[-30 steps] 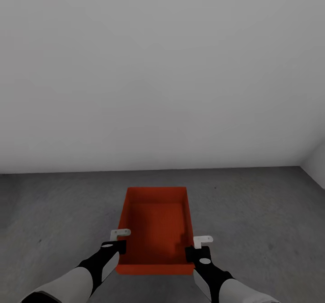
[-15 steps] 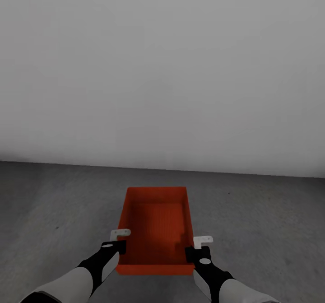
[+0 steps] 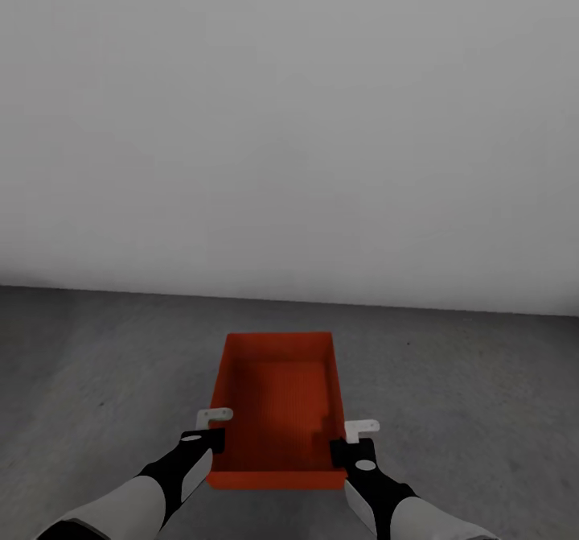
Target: Move the two storage containers from the living room to the garage. In the garage, place one container on the floor and stack the other container on top of it (either order is fine).
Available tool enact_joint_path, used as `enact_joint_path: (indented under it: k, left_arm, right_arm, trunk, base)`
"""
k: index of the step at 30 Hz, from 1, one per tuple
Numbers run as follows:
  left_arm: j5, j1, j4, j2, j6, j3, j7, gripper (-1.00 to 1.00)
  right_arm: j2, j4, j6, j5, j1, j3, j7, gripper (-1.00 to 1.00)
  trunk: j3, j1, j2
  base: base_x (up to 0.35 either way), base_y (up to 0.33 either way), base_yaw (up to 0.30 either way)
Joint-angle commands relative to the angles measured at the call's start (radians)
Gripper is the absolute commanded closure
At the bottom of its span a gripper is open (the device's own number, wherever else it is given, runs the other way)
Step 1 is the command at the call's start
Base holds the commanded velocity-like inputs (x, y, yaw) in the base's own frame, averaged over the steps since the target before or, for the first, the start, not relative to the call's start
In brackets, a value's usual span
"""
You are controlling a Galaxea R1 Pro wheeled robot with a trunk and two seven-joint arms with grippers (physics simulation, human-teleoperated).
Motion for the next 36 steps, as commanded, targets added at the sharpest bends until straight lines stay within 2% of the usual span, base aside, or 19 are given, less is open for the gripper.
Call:
enact_joint_path:
  k: [1,12,24,36]
  left_arm:
    - [-0.015,-0.001,-0.005,0.001,-0.04,0.08,0.013,1.0]
    - [-0.015,-0.001,-0.005,0.001,-0.04,0.08,0.013,1.0]
    - [-0.015,-0.001,-0.005,0.001,-0.04,0.08,0.013,1.0]
    - [-0.015,-0.001,-0.005,0.001,-0.04,0.08,0.013,1.0]
  right_arm:
    - [0.0,0.03,-0.003,-0.008,0.0,-0.008,-0.004,1.0]
    - [0.0,0.03,-0.004,-0.008,0.0,-0.008,-0.004,1.0]
    - [0.0,0.03,-0.004,-0.008,0.0,-0.008,-0.003,1.0]
    - [0.0,0.03,-0.004,-0.008,0.0,-0.008,-0.003,1.0]
  trunk:
    - [-0.004,0.004,-0.008]
    - [-0.039,0.046,-0.085]
    - [-0.093,0.092,-0.169]
    - [-0.136,0.138,-0.253]
  base:
    - [0.0,0.0,0.0]
    - [0.0,0.0,0.0]
    - [0.0,0.0,0.0]
    - [0.0,0.0,-0.008]
